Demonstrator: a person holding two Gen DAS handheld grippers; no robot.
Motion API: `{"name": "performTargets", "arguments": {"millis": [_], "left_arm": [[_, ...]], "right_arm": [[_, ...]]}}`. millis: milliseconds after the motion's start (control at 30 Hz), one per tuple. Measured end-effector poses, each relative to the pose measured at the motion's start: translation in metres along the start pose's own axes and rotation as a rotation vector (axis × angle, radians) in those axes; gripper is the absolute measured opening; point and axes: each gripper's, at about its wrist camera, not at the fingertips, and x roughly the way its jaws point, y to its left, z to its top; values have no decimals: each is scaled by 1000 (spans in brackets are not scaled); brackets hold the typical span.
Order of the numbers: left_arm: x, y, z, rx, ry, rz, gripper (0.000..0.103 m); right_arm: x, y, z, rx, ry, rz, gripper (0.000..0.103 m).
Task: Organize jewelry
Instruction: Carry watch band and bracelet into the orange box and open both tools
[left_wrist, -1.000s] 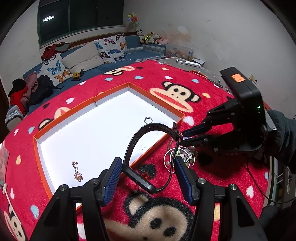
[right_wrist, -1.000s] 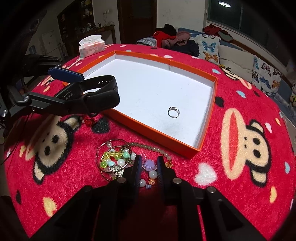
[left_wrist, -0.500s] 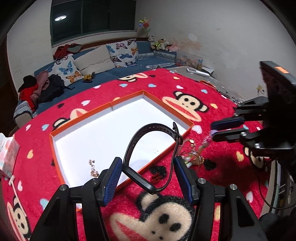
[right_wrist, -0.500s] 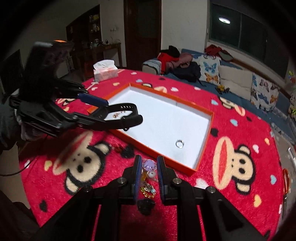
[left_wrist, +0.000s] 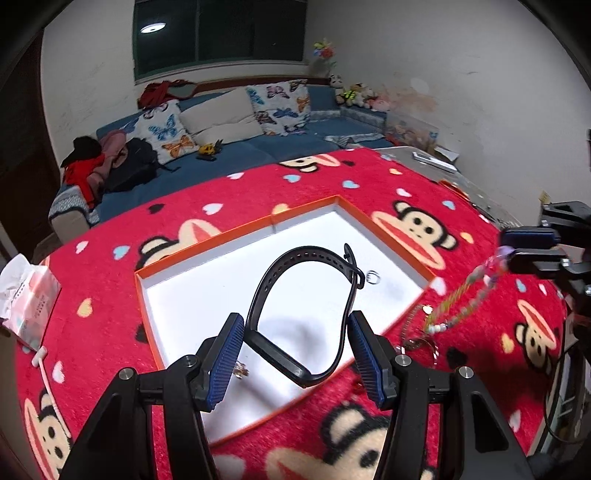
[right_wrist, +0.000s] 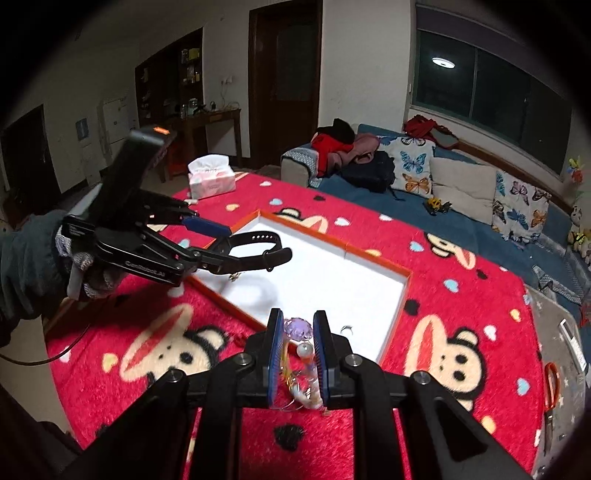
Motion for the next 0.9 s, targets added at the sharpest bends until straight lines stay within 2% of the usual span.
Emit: {"name": "performTargets", "arguments": {"millis": [267,467,667,900], "left_arm": [[30,19,12,-45,41,18,61],[53,25,18,-64,74,30,61],[76,33,20,-93,112,59,61],[94,39,20,-103,133,74,61]], "right_arm": [[-2,-13,22,17,-53,-5,19],[15,-25,41,34,-76,-13,19],[48,-41,44,75,-41,-17,19],[82,-59,32,137,25,-34,19]]}}
